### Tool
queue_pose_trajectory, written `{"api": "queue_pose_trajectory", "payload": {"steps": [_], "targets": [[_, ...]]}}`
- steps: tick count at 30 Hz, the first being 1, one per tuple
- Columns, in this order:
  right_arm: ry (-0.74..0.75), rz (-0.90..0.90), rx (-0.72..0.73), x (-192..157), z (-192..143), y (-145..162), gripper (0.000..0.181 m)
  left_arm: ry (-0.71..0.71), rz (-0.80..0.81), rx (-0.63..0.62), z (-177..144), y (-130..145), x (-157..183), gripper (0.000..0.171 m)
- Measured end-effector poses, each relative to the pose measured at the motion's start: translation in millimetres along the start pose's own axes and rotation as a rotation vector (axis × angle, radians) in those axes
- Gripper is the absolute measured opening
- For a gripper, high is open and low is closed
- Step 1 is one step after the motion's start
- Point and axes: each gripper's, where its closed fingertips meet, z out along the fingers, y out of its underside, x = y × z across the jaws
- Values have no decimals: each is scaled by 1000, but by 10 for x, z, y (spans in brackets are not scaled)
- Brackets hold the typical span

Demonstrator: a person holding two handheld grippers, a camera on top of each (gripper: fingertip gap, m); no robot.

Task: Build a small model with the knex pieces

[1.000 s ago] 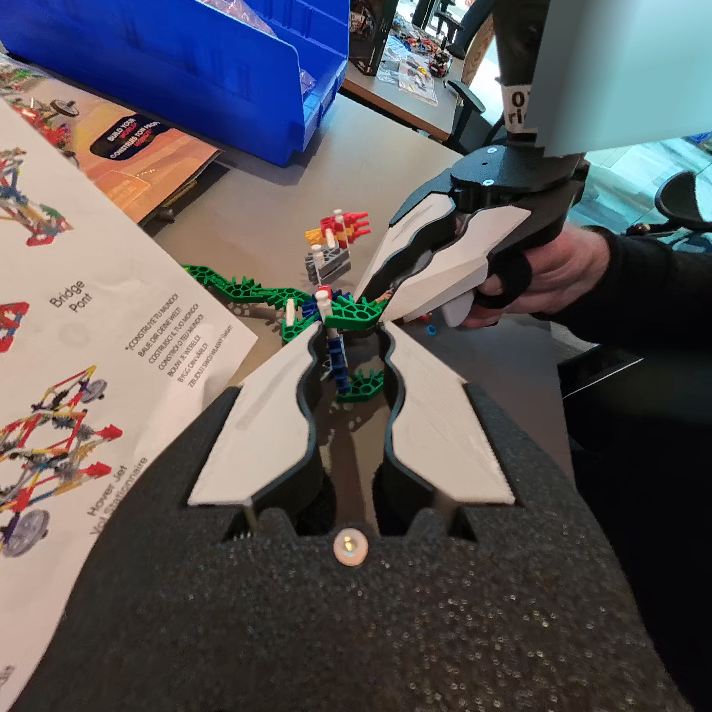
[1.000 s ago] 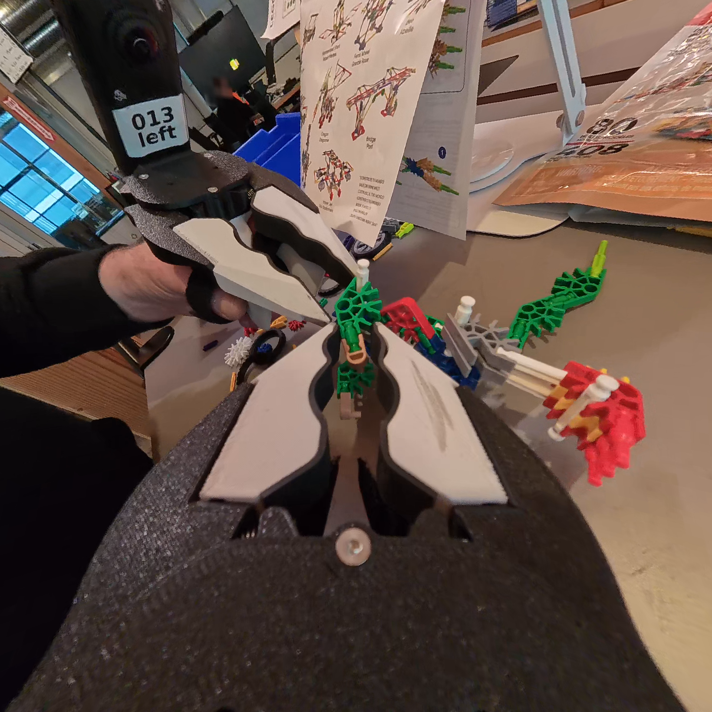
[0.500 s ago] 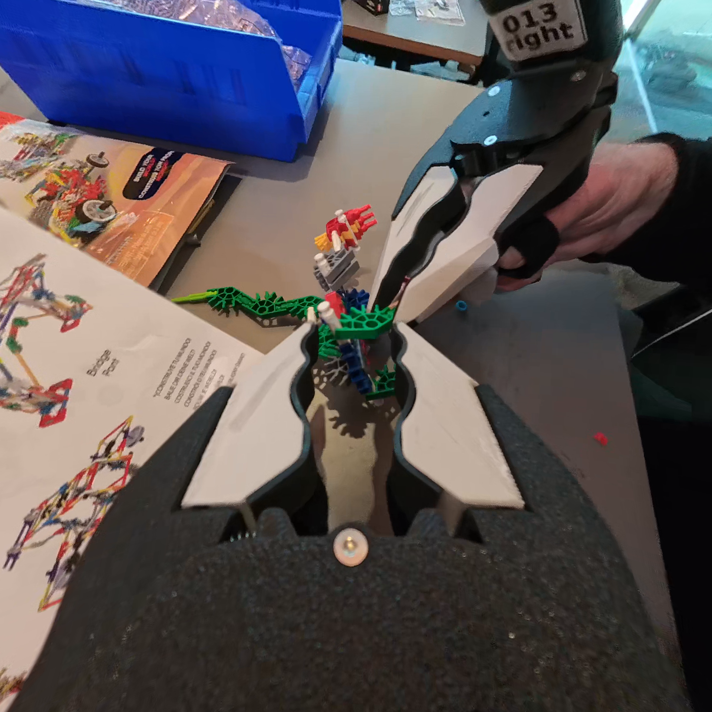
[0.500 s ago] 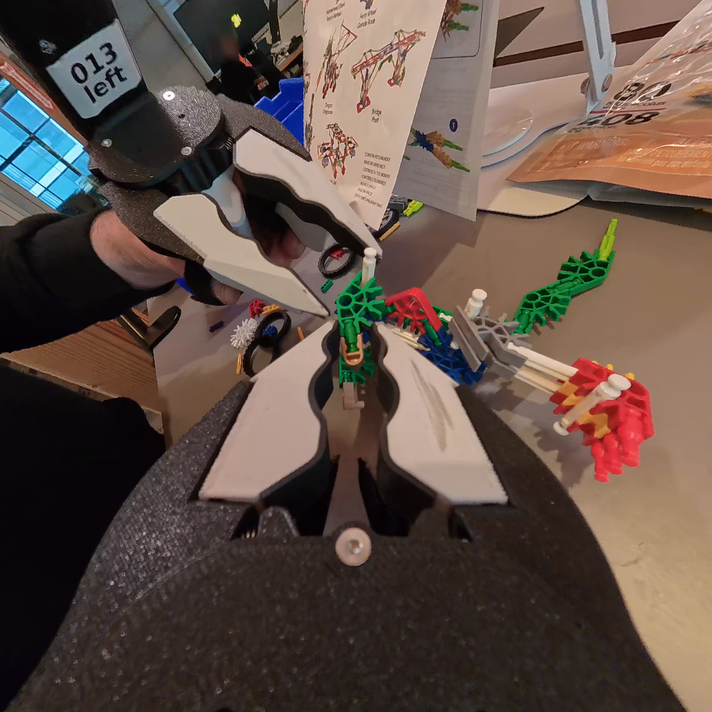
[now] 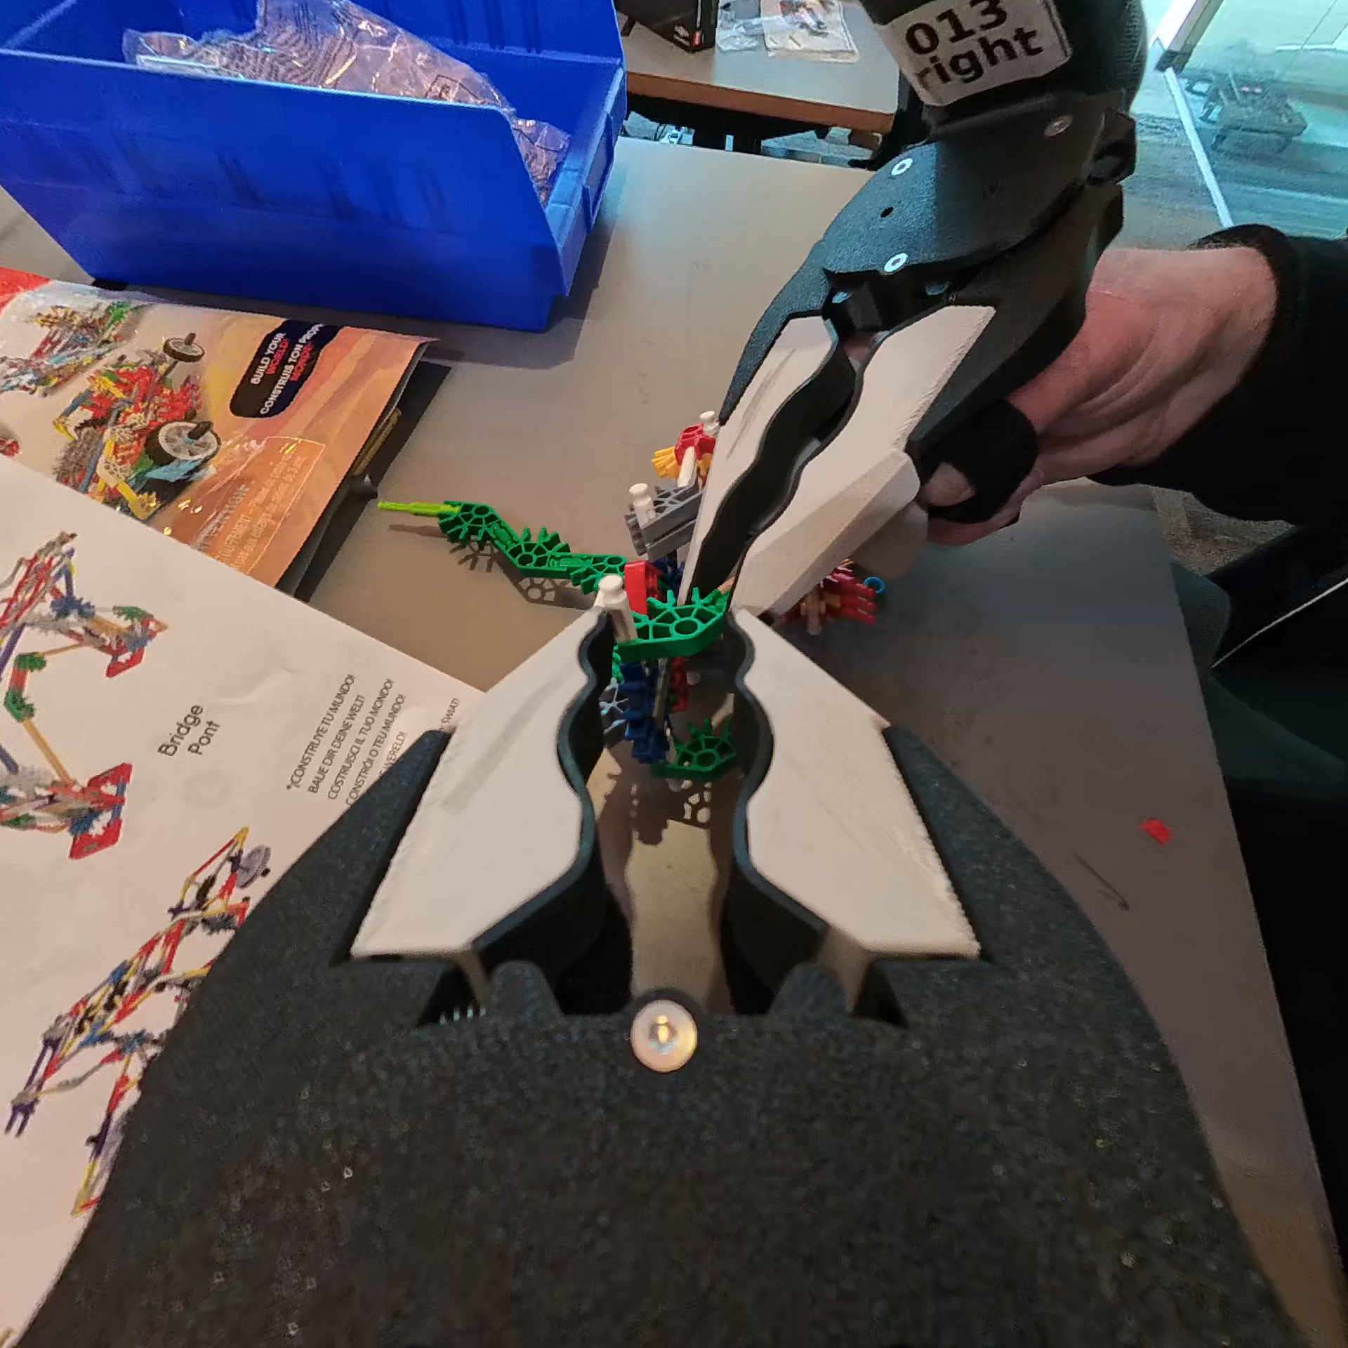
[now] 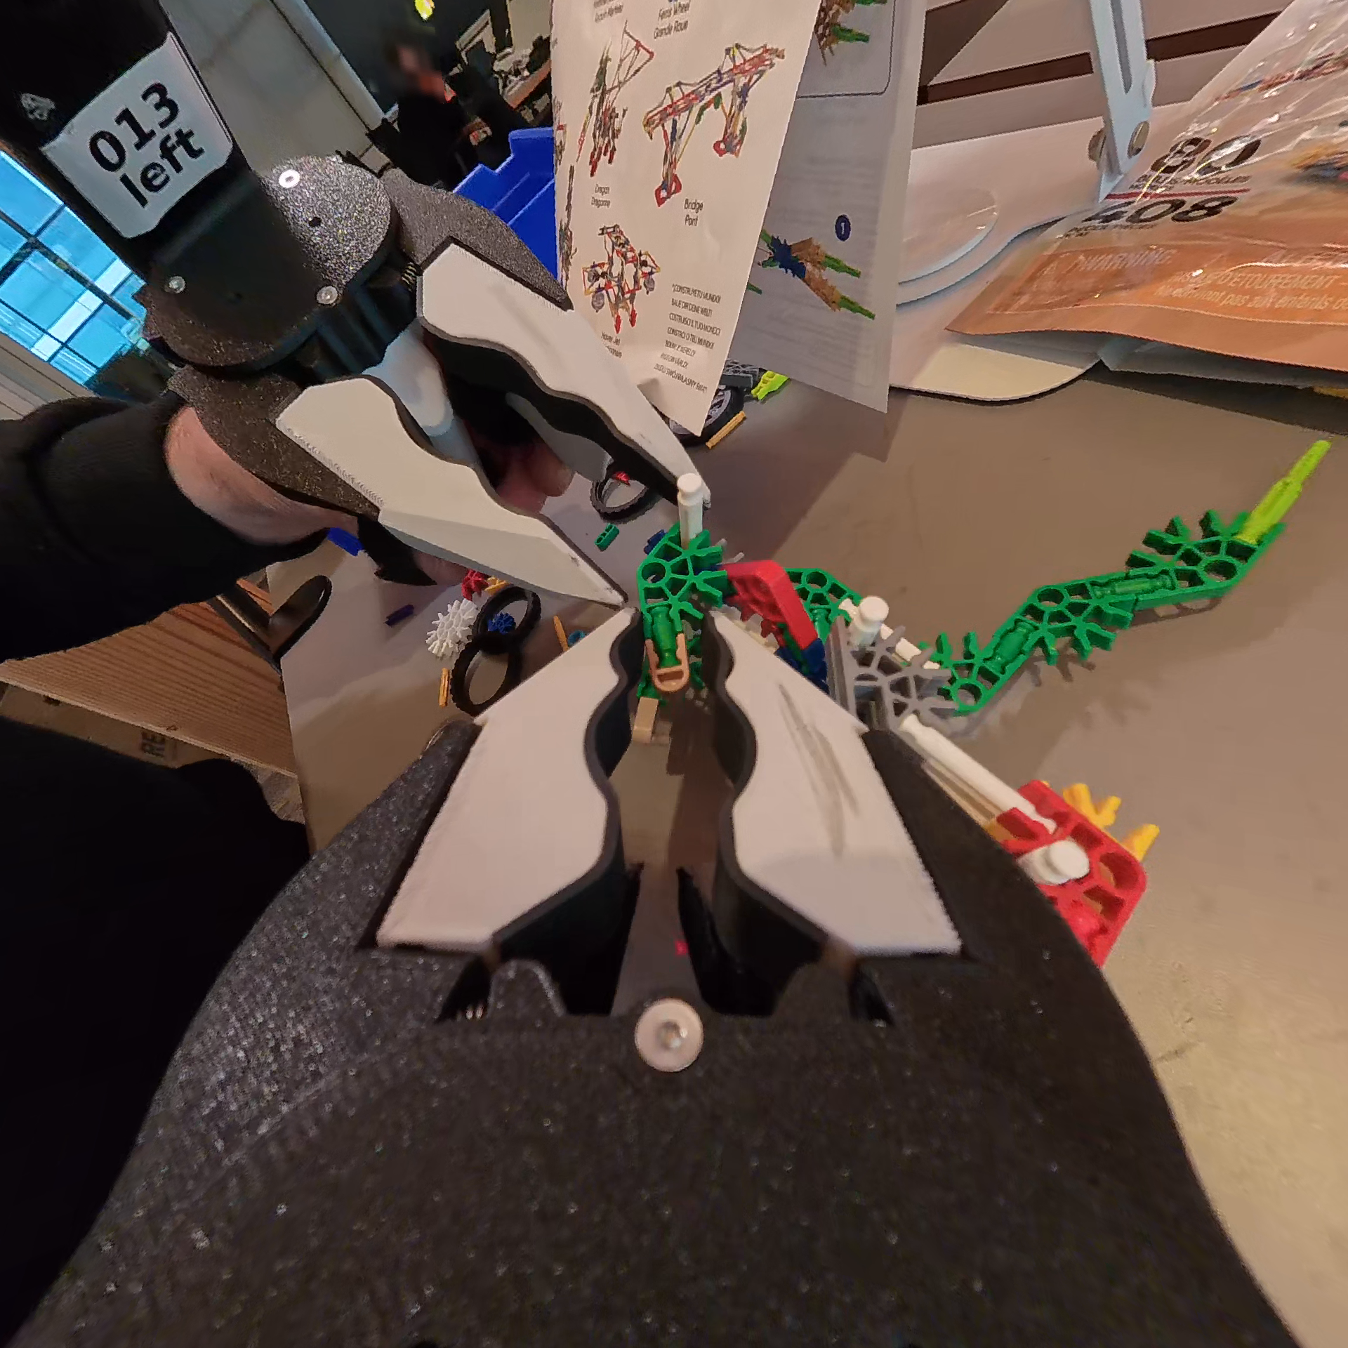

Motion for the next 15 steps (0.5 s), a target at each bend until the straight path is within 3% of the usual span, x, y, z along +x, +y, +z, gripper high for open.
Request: {"api": "queue_pose_trajectory", "payload": {"steps": [15], "targets": [[37,-52,1,33,22,-35,13,-40,-10,41,15,20,-59,23]]}}
